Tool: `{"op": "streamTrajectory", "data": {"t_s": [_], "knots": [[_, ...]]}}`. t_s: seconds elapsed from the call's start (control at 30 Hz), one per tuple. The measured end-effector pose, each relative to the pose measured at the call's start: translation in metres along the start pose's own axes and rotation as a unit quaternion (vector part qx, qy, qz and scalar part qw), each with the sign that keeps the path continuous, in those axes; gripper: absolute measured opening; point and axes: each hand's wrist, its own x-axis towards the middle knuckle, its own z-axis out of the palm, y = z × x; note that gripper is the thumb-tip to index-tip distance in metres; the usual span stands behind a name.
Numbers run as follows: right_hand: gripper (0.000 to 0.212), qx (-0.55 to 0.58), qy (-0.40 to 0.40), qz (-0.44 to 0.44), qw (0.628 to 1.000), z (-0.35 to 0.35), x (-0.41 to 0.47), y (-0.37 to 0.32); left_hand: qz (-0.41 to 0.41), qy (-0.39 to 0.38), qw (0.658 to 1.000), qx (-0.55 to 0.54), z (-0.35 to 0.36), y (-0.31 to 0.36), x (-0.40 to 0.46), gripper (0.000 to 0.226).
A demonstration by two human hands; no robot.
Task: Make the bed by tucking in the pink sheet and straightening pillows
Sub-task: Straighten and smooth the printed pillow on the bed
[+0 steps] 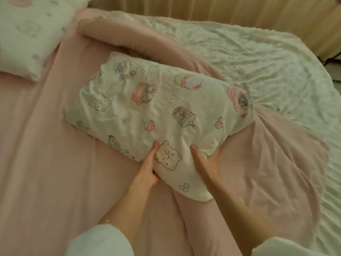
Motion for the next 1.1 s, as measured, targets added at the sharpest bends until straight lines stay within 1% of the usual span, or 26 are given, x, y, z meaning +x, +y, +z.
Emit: {"op": "streamTrajectory", "data": {"t_s": [0.03,0.1,0.13,0.17,0.2,0.27,0.3,0.33,0.37,0.4,0.43,0.47,0.5,0.53,0.57,0.6,0.63,0.67,0.7,0.8,0.87,0.93,0.97,1.03,1.07,1.1], "knots": [[0.081,-0.005,-0.001,0.003,1.0,-0.002,0.001,0.002,0.005,0.01,1.0,0.003,-0.004,0.002,0.002,0.075],[0.077,-0.02,0.011,-0.022,0.999,-0.007,0.004,-0.002,0.032,0.044,0.998,0.015,-0.005,0.008,0.002,0.048],[0.078,-0.019,0.022,-0.036,0.999,-0.009,0.002,-0.009,0.042,0.059,0.997,0.019,-0.003,0.012,-0.001,0.041],[0.081,0.005,0.036,-0.043,0.998,-0.009,-0.001,-0.017,0.052,0.077,0.995,0.029,-0.003,0.018,-0.006,0.041],[0.085,0.052,0.05,-0.046,0.996,-0.009,-0.002,-0.025,0.063,0.086,0.994,0.038,-0.005,0.024,-0.009,0.043],[0.092,0.11,0.08,-0.051,0.989,-0.008,-0.004,-0.044,0.08,0.108,0.989,0.062,-0.018,0.041,-0.026,0.04],[0.093,0.088,0.097,-0.05,0.99,-0.004,-0.006,-0.057,0.09,0.113,0.987,0.071,-0.03,0.053,-0.039,0.038],[0.095,0.026,0.124,-0.049,0.991,-0.002,-0.008,-0.067,0.104,0.125,0.983,0.084,-0.044,0.065,-0.052,0.036],[0.095,-0.071,0.146,-0.052,0.985,-0.005,-0.005,-0.072,0.119,0.131,0.98,0.095,-0.054,0.073,-0.06,0.034],[0.093,-0.168,0.151,-0.065,0.972,0.0,-0.009,-0.079,0.14,0.144,0.973,0.111,-0.07,0.086,-0.077,0.033],[0.089,-0.247,0.132,-0.092,0.956,0.005,-0.01,-0.08,0.151,0.149,0.969,0.129,-0.085,0.096,-0.089,0.033],[0.086,-0.299,0.096,-0.114,0.943,0.012,-0.015,-0.083,0.152,0.151,0.965,0.149,-0.099,0.105,-0.103,0.034],[0.083,-0.317,0.052,-0.126,0.938,0.017,-0.016,-0.082,0.144,0.15,0.964,0.167,-0.112,0.11,-0.109,0.036],[0.082,-0.304,-0.006,-0.126,0.944,0.029,-0.019,-0.078,0.138,0.15,0.962,0.181,-0.128,0.117,-0.124,0.038],[0.082,-0.265,-0.063,-0.102,0.957,0.042,-0.028,-0.077,0.133,0.147,0.961,0.195,-0.146,0.123,-0.137,0.04],[0.082,-0.223,-0.115,-0.052,0.967,0.049,-0.032,-0.07,0.12,0.137,0.961,0.208,-0.157,0.126,-0.145,0.041],[0.083,-0.18,-0.154,-0.004,0.972,0.061,-0.039,-0.06,0.107,0.132,0.961,0.218,-0.172,0.13,-0.155,0.04],[0.083,-0.153,-0.184,0.044,0.97,0.073,-0.05,-0.053,0.097,0.127,0.961,0.226,-0.185,0.133,-0.163,0.04],[0.084,-0.142,-0.202,0.073,0.966,0.091,-0.065,-0.042,0.091,0.126,0.961,0.228,-0.207,0.136,-0.174,0.041],[0.078,-0.106,-0.213,0.112,0.965,0.13,-0.095,-0.012,0.091,0.144,0.953,0.25,-0.259,0.142,-0.19,0.045],[0.081,-0.111,-0.223,0.153,0.956,0.155,-0.11,0.007,0.091,0.16,0.948,0.258,-0.29,0.141,-0.193,0.053],[0.071,-0.123,-0.217,0.136,0.959,0.172,-0.12,0.013,0.082,0.172,0.949,0.253,-0.31,0.137,-0.19,0.053],[0.072,-0.138,-0.205,0.126,0.961,0.183,-0.118,0.023,0.08,0.183,0.948,0.249,-0.321,0.136,-0.187,0.052],[0.082,-0.135,-0.192,0.134,0.963,0.191,-0.115,0.028,0.085,0.205,0.944,0.244,-0.331,0.132,-0.181,0.053],[0.083,-0.127,-0.201,0.131,0.962,0.196,-0.106,0.039,0.092,0.208,0.946,0.232,-0.343,0.132,-0.175,0.061],[0.081,-0.115,-0.204,0.129,0.964,0.198,-0.105,0.041,0.098,0.208,0.949,0.216,-0.352,0.131,-0.168,0.077]]}}
